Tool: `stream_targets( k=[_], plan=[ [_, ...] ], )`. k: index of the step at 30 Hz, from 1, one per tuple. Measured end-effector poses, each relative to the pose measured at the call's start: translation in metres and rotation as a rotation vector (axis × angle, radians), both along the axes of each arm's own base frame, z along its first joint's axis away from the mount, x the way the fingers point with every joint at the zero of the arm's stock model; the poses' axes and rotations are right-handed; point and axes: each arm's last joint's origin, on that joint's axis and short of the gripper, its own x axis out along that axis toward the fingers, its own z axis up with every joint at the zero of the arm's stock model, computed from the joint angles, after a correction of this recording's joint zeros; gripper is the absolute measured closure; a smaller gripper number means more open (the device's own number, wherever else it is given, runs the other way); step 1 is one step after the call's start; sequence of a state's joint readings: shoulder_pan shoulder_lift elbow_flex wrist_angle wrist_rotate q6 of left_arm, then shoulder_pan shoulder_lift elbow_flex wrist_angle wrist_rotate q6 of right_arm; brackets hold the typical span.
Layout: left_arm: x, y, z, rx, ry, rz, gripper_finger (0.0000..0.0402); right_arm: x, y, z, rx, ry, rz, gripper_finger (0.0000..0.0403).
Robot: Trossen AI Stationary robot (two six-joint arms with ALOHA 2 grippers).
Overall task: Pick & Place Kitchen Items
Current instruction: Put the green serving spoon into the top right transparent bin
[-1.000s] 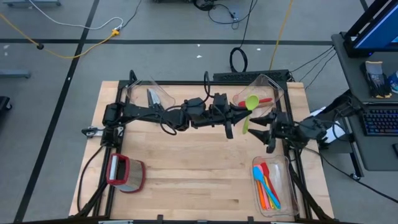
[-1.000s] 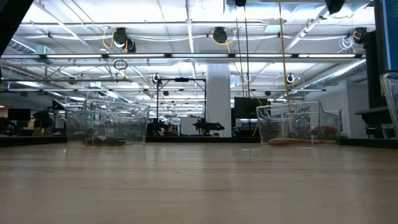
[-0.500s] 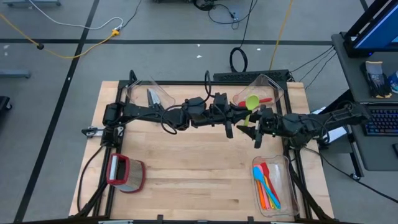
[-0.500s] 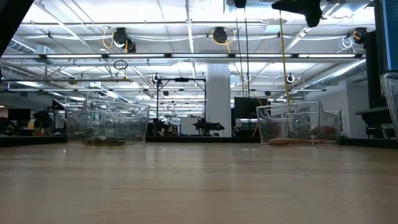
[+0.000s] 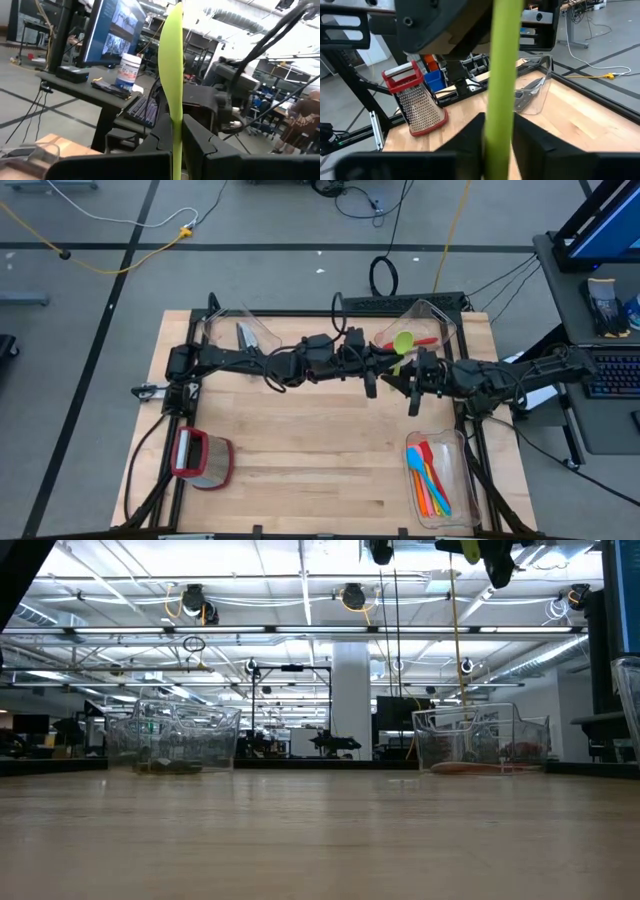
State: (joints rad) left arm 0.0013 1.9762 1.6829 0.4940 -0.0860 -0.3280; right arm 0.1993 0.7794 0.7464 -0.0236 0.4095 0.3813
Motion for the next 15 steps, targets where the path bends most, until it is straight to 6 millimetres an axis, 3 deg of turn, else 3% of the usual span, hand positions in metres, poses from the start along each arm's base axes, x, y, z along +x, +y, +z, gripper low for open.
stream_targets(
  k=[4, 12, 15],
  plan=[
    [0.000, 0.004, -0.001, -0.009, 0.006, 0.001, 0.0394, -0.001, 0.000, -0.001, -0.003, 0.011, -0.003, 0.0375],
    [0.000, 0.010, -0.003, -0.006, 0.028, -0.019, 0.0393, -0.002, -0.002, -0.004, -0.009, 0.043, -0.014, 0.0377],
    [0.001, 0.014, -0.004, -0.021, 0.043, -0.023, 0.0363, -0.002, -0.005, -0.007, -0.018, 0.080, -0.029, 0.0377]
  ],
)
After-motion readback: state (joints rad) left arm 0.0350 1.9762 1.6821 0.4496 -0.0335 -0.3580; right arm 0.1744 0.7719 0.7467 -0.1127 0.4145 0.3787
